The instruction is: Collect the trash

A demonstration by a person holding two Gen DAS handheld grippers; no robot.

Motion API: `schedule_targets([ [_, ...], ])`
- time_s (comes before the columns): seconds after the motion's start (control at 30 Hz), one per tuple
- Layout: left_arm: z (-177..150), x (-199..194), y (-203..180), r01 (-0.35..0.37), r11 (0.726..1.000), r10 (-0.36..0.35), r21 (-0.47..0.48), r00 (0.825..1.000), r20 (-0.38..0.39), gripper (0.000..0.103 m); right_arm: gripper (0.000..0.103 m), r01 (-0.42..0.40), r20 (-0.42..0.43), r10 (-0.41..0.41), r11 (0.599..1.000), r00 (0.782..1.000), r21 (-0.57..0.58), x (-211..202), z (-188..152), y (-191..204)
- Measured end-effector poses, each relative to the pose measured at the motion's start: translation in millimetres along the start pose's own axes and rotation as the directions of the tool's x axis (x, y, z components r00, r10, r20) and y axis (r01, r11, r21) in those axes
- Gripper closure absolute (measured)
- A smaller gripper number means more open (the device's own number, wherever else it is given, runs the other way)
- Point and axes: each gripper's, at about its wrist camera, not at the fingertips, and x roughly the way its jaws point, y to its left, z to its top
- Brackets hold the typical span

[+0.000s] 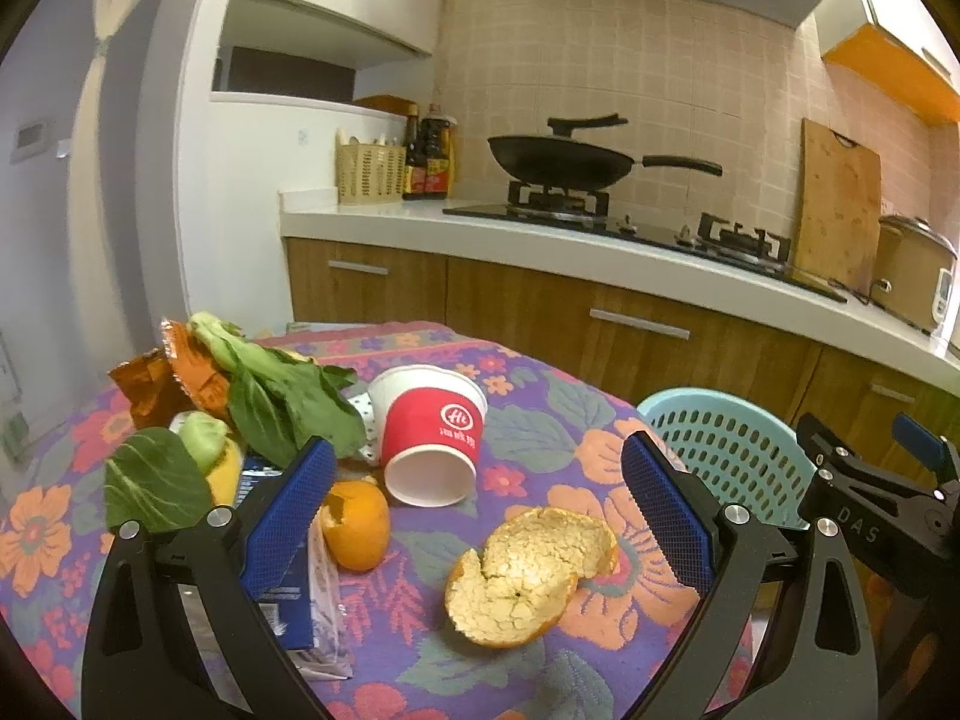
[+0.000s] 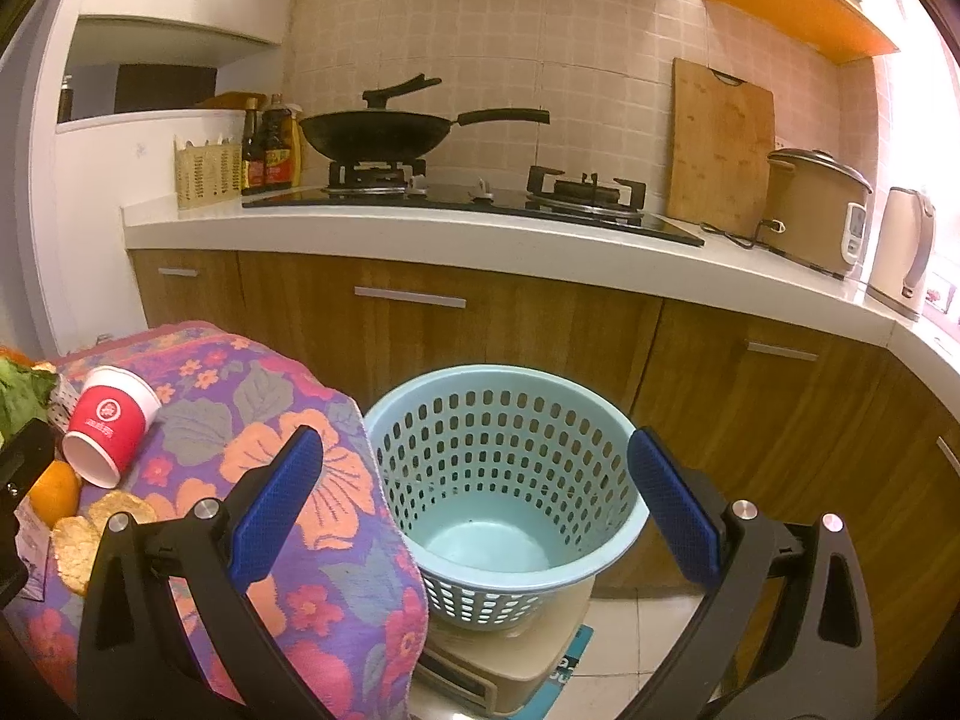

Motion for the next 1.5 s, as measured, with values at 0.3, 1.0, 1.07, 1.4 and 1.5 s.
schedule_targets([
  [0.3,2,-12,9,-0.018,1.0,0.019,-0.022,0.999,0.03,0.01,0.007,-0.016,0.011,0.016,0.999,1.0,-0.03,-9,0,13],
  [1.0,-5,-70,167,-0.198,0.972,0.181,-0.127,0.974,-0.136,0.022,0.059,-0.405,-0.058,0.402,0.895,0.914,-0.187,-44,-9,101],
  [1.07,-9,-62,179,-0.176,0.971,0.146,-0.164,0.973,-0.181,0.024,0.068,-0.424,-0.081,0.416,0.881,0.906,-0.21,-43,-12,110],
  [1.4,12,-29,162,-0.03,0.977,-0.016,-0.21,0.977,-0.213,0.024,0.056,-0.489,-0.186,0.456,0.848,0.87,-0.205,-12,-14,110],
  [1.5,15,-10,154,-0.083,0.984,0.042,-0.157,0.968,-0.248,0.033,0.043,-0.519,-0.229,0.478,0.838,0.848,-0.171,1,-16,104],
])
